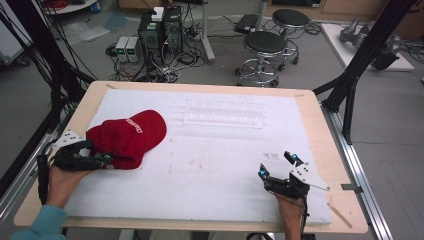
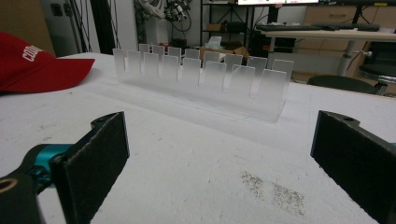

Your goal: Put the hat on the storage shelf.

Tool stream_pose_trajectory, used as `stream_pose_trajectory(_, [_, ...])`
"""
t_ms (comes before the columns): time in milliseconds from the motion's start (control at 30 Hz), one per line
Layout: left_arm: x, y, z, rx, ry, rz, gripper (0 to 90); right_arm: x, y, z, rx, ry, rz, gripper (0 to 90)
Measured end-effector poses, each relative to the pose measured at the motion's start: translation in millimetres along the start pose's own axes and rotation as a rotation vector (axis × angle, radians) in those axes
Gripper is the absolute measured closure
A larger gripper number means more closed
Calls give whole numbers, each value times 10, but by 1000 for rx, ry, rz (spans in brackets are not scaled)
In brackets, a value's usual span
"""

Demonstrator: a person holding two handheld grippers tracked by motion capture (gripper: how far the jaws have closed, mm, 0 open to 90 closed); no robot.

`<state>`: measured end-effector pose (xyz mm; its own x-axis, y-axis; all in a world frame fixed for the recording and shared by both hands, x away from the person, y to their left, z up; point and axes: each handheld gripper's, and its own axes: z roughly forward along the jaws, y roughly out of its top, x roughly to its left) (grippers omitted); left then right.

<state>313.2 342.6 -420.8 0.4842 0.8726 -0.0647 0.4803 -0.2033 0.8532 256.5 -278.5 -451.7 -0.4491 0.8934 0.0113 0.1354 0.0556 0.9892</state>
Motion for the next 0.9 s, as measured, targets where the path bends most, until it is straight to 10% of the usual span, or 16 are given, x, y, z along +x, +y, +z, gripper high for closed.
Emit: stream_pose_trajectory(900, [50, -186, 89, 13, -8, -61, 121, 5, 2, 6, 1, -3, -16, 32])
